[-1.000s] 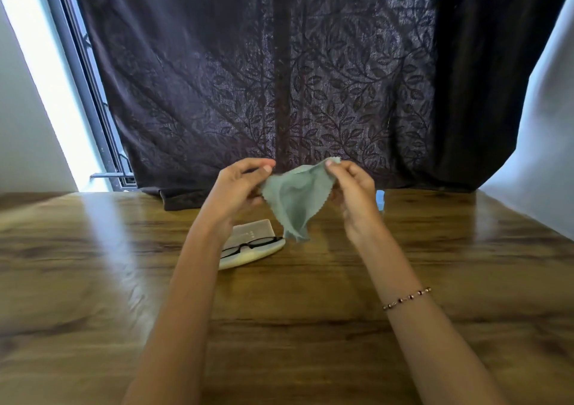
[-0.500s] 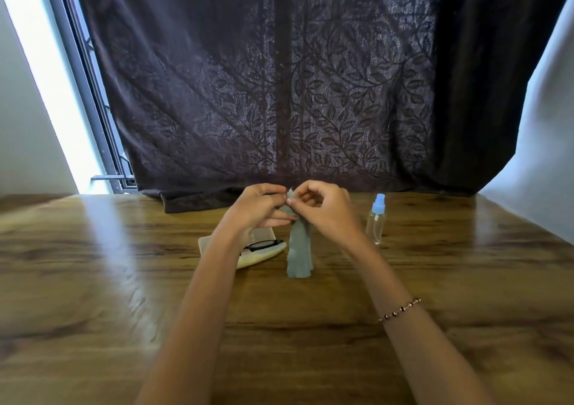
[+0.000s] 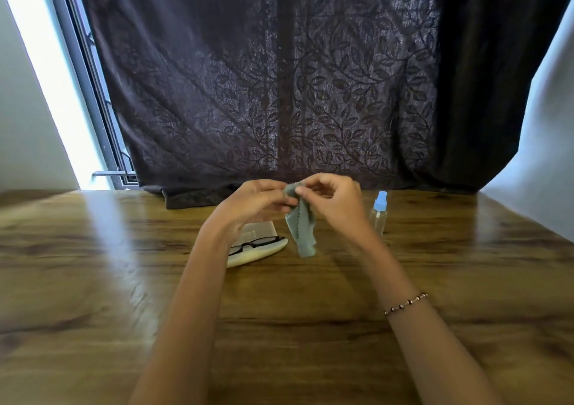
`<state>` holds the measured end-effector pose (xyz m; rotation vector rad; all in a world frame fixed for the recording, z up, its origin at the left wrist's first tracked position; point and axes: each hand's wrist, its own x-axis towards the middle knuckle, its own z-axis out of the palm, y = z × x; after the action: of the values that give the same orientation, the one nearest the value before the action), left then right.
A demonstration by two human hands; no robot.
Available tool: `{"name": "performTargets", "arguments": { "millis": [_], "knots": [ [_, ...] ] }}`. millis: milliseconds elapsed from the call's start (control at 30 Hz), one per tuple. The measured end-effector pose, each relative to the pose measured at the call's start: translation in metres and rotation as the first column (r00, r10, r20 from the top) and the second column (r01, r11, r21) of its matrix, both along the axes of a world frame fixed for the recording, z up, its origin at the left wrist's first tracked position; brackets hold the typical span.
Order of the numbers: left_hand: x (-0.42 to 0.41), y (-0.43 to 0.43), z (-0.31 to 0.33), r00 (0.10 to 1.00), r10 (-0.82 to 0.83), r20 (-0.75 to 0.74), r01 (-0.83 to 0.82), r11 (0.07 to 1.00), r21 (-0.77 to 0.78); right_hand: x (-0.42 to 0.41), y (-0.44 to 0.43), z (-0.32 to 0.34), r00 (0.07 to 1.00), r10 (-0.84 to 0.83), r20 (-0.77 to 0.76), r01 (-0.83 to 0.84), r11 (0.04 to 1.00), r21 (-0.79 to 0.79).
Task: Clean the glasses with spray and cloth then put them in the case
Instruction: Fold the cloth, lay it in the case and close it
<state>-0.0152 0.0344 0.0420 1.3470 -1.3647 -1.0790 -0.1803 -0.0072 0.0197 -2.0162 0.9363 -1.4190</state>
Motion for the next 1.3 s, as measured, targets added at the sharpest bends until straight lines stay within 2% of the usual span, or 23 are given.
{"name": "performTargets", "arguments": {
  "millis": [100, 267, 367, 433, 733, 800, 900, 1100, 1300],
  "knots": [
    [0.004, 0.000, -0.003, 0.988, 0.033, 0.150, -0.022, 0.997, -0.080, -0.001, 0.000, 0.004, 0.968, 0.092, 0.236, -0.144, 0.966, 0.216],
    [0.004, -0.001, -0.010, 0.994, 0.051, 0.101, -0.043, 0.996, -0.079, -0.003, 0.001, 0.007, 0.910, 0.127, 0.394, -0.285, 0.883, 0.373],
    [0.002, -0.002, -0.011, 0.998, 0.033, -0.060, -0.040, 0.993, -0.113, -0.004, -0.001, 0.006, 0.918, 0.073, 0.391, -0.238, 0.887, 0.395],
    [0.000, -0.002, -0.010, 0.994, 0.025, -0.106, -0.039, 0.990, -0.137, -0.004, -0.001, 0.006, 0.921, 0.074, 0.382, -0.236, 0.886, 0.399],
    [-0.002, -0.008, -0.008, 0.999, -0.044, 0.026, 0.050, 0.938, -0.343, -0.006, 0.000, 0.008, 0.911, 0.121, 0.394, -0.284, 0.877, 0.388],
    [-0.002, -0.011, -0.009, 0.999, -0.044, 0.008, 0.045, 0.941, -0.336, -0.007, 0.000, 0.008, 0.909, 0.130, 0.396, -0.294, 0.873, 0.388],
    [-0.004, -0.012, -0.013, 0.991, -0.020, -0.129, -0.018, 0.957, -0.291, -0.007, 0.000, 0.008, 0.908, 0.130, 0.398, -0.295, 0.873, 0.389],
    [-0.006, -0.015, -0.015, 0.934, 0.090, -0.346, -0.203, 0.930, -0.308, -0.008, -0.002, 0.007, 0.901, 0.110, 0.420, -0.291, 0.871, 0.397],
    [-0.003, -0.016, -0.017, 0.955, 0.060, -0.289, -0.154, 0.937, -0.313, -0.005, -0.004, 0.004, 0.899, 0.107, 0.426, -0.299, 0.859, 0.416]
  ]
}}
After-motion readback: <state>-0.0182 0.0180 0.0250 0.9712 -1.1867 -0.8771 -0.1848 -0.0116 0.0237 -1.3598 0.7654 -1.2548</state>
